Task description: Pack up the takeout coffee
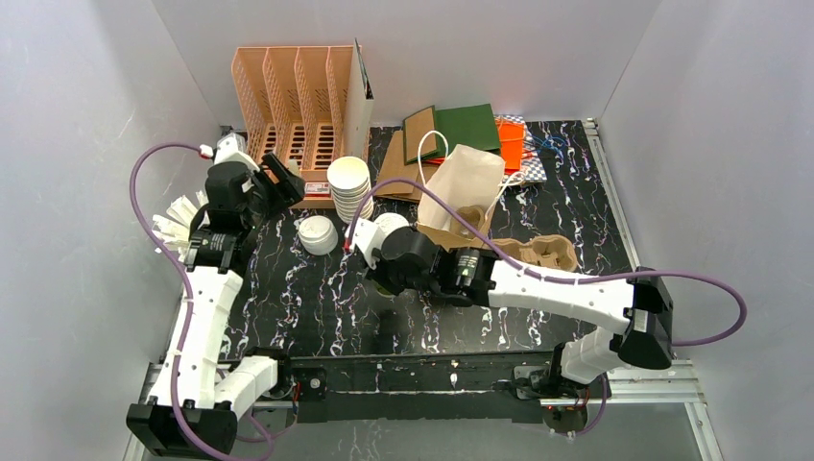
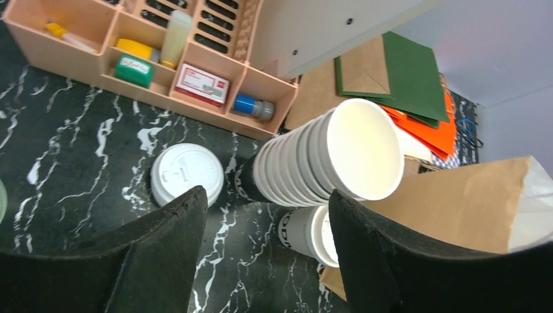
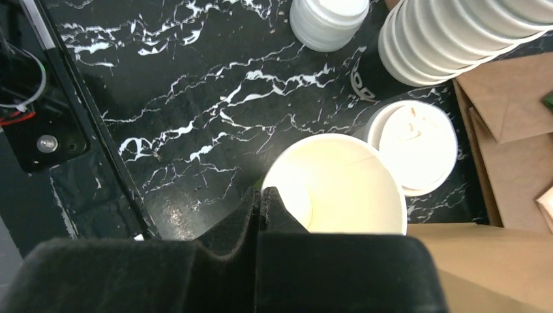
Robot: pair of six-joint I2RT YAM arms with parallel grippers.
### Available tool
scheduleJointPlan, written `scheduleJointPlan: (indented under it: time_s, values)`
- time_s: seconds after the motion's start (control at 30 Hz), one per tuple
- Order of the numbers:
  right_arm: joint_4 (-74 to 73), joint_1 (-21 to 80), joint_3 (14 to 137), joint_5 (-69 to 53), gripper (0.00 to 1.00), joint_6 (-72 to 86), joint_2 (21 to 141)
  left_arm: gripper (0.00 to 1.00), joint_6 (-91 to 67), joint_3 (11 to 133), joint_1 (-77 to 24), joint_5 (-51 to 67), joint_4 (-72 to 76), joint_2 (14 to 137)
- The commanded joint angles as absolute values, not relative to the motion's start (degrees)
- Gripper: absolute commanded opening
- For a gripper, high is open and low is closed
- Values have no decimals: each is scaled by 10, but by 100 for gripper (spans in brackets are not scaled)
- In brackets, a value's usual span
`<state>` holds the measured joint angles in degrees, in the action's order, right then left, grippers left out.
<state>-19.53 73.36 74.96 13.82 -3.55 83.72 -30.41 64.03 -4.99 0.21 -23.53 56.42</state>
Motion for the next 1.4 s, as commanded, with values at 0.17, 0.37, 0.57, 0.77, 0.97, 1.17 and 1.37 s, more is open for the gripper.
scheduleJointPlan:
  time_s: [0.17, 0.37, 0.57, 0.77, 0.97, 1.17, 1.37]
  values:
    - [-7, 747, 642, 184, 1, -4, 830, 70, -315, 570, -50, -87, -272, 498]
    - [46, 767, 644, 204, 1, -20, 889, 70, -320, 542, -50, -98, -273, 484]
    - [88, 784, 640, 240, 1, -35, 930, 70, -323, 514, -50, -104, -264, 475]
    - [99, 795, 640, 259, 10, -44, 958, 70, -342, 486, -50, -106, -242, 486]
    - [93, 796, 633, 238, 27, -35, 949, 65, -367, 461, -50, -132, -220, 502]
    - [66, 796, 643, 228, 34, -25, 920, 58, -393, 449, -50, -157, -196, 540]
    - [24, 796, 657, 216, 34, -15, 866, 51, -421, 443, -50, -161, -174, 603]
